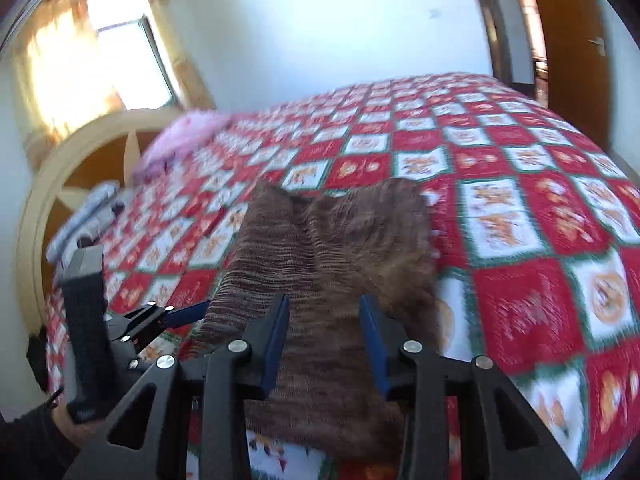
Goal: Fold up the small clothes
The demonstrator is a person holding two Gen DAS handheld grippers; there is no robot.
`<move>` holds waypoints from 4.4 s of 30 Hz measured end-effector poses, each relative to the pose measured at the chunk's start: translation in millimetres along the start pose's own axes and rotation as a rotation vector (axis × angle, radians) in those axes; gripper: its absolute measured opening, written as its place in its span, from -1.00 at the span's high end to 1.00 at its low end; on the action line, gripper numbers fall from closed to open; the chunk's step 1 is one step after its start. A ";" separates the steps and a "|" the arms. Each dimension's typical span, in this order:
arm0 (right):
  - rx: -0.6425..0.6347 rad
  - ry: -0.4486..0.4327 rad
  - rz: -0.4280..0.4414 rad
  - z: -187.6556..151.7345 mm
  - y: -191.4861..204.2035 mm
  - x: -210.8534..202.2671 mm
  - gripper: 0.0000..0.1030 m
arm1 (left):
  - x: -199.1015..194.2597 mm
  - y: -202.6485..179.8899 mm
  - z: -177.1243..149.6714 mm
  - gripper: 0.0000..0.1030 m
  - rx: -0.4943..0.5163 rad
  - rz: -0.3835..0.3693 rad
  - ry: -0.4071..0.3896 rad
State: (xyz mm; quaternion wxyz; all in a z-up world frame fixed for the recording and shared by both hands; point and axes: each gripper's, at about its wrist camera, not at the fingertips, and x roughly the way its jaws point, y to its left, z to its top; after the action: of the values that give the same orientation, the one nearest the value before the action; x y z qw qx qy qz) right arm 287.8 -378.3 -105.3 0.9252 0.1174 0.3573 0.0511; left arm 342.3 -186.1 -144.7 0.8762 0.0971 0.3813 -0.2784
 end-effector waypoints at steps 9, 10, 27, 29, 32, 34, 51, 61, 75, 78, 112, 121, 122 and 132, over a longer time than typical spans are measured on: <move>0.013 0.068 -0.239 5.7 -7.4 12.5 0.82 | 1.1 15.2 -13.7 -0.59 -0.070 -0.036 0.020; -0.029 0.037 -0.219 11.4 6.1 10.7 0.82 | 0.0 15.1 -15.2 -0.59 -0.075 -0.036 0.012; -0.167 0.159 0.102 51.2 55.3 108.1 -0.05 | -15.4 42.0 -30.5 -0.74 -0.246 -0.101 -0.066; -0.152 0.072 0.091 56.0 35.9 86.6 -0.12 | -15.6 40.1 -30.6 -0.78 -0.236 -0.100 -0.068; -0.103 0.130 -0.049 59.2 -2.3 80.7 -0.11 | -16.6 41.8 -31.8 -0.79 -0.239 -0.109 -0.075; -0.080 0.211 -0.141 48.8 -25.9 91.5 0.14 | -16.6 43.5 -32.0 -0.81 -0.246 -0.120 -0.074; 0.040 0.184 -0.163 84.5 -48.4 114.6 0.27 | -14.1 34.1 -30.2 -0.91 -0.188 -0.072 -0.051; 0.077 0.197 -0.213 96.9 -71.4 129.3 0.30 | -13.3 31.9 -29.4 -0.97 -0.168 -0.060 -0.043; 0.201 0.172 -0.002 89.6 -120.1 111.3 0.05 | -7.2 28.4 -27.1 -1.00 -0.142 -0.035 -0.010; 0.213 0.158 0.051 84.4 -126.5 110.5 0.05 | -6.2 28.6 -26.8 -1.00 -0.142 -0.035 -0.005; 0.220 0.152 0.303 68.1 -125.0 126.5 0.45 | 10.2 30.1 -2.5 -0.21 -0.196 -0.170 0.016; 0.180 0.119 0.200 73.2 -97.1 105.8 0.58 | -2.4 29.7 0.2 0.46 -0.188 -0.179 0.007; 0.178 0.111 0.196 73.7 -95.4 102.1 0.58 | -4.9 30.5 1.1 0.47 -0.190 -0.178 0.008; 0.124 0.062 0.221 75.2 -55.0 71.2 0.60 | -37.6 33.6 1.2 0.52 -0.157 -0.140 0.025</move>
State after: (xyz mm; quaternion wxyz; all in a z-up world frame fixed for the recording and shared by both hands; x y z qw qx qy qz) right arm 391.7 -432.4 -111.6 0.8935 0.2112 0.3730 0.1341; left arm 341.1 -143.3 -118.1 0.8546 0.0047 0.4189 -0.3070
